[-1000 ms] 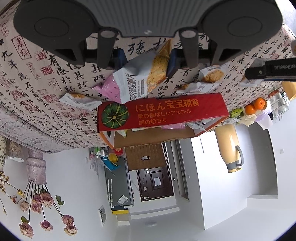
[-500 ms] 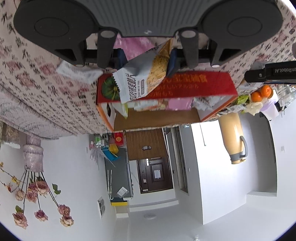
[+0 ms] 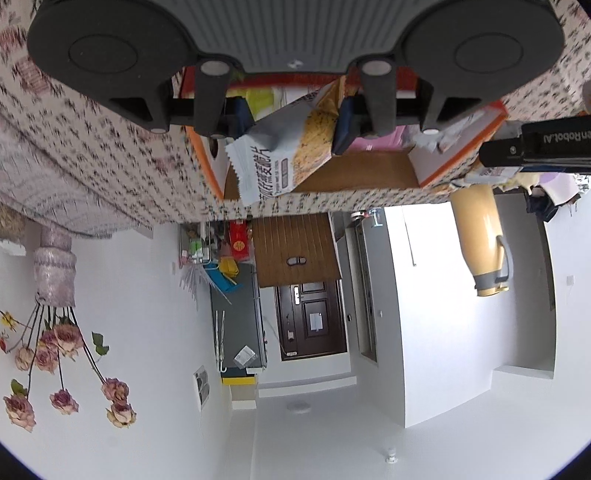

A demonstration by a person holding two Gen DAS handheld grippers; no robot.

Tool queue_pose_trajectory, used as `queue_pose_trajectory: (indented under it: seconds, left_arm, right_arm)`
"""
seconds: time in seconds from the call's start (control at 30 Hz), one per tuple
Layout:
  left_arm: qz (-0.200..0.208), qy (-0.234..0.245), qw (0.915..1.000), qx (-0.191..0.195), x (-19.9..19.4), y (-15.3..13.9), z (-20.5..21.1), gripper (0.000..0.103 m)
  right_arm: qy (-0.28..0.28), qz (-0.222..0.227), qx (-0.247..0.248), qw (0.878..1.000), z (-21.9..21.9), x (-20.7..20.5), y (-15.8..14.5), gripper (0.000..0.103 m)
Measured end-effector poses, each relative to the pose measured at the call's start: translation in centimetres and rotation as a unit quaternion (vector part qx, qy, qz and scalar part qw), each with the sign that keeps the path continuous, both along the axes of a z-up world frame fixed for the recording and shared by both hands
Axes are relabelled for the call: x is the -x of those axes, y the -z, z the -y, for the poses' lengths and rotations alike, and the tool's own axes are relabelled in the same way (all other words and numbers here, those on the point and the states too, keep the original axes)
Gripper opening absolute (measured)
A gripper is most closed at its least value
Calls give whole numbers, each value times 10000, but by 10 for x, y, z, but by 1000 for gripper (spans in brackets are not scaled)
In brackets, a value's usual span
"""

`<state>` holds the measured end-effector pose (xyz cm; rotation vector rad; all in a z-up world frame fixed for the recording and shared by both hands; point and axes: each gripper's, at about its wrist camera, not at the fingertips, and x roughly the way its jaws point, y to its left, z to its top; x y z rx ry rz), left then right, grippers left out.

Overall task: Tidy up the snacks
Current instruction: 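Carry the cookie packet and white packet into the box and open both tools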

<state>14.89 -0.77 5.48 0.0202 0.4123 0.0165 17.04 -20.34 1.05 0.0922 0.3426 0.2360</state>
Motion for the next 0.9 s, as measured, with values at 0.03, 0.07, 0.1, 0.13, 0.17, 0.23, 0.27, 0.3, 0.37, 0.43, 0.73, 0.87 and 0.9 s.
queue_pose_trajectory:
  seconds: [0.03, 0.07, 0.1, 0.13, 0.17, 0.23, 0.27, 0.3, 0.37, 0.43, 0.73, 0.87, 0.9]
  left_arm:
    - [23, 9, 10000, -13, -5, -2, 1, 43]
    - [43, 14, 10000, -23, -10, -4, 3, 43]
    - [65, 23, 10000, -25, -15, -6, 4, 43]
    - [89, 33, 10000, -31, -20, -8, 5, 43]
    - [104, 32, 9999, -36, -25, -9, 6, 43]
    - [143, 37, 9999, -39, -36, -12, 8, 43]
    - [172, 34, 9998, -48, -42, -13, 9, 43]
    - [201, 21, 9998, -54, -47, -14, 9, 43]
    - [229, -33, 9997, -42, -59, -13, 8, 43]
    - [205, -95, 9997, 31, -71, -11, 6, 43]
    - [-170, -141, 9997, 137, -101, 25, -11, 43]
    - [-228, -55, 9996, 181, -102, 29, -14, 43]
    - [-251, -48, 9995, 187, -102, 31, -15, 43]
  right_arm:
    - [2, 14, 1, 10000, -1, -6, -2, 43]
    - [0, 27, 3, 10000, -2, -12, -3, 43]
    - [-6, 36, 7, 10000, -3, -18, -5, 43]
    - [-14, 43, 11, 10000, -4, -23, -6, 43]
    - [-27, 49, 17, 10000, -6, -29, -7, 43]
    - [-49, 51, 29, 10000, -8, -40, -8, 43]
    - [-59, 56, 40, 10000, -10, -46, -9, 43]
    - [-71, 60, 50, 9999, -11, -52, -10, 43]
    - [-91, 68, 62, 9999, -15, -63, -10, 43]
    - [-89, 66, 68, 9999, -19, -73, -9, 43]
    - [-144, -305, 217, 9992, -24, -95, 18, 43]
    - [-202, -397, 275, 9986, -27, -96, 23, 43]
    - [-199, -423, 290, 9985, -27, -96, 24, 43]
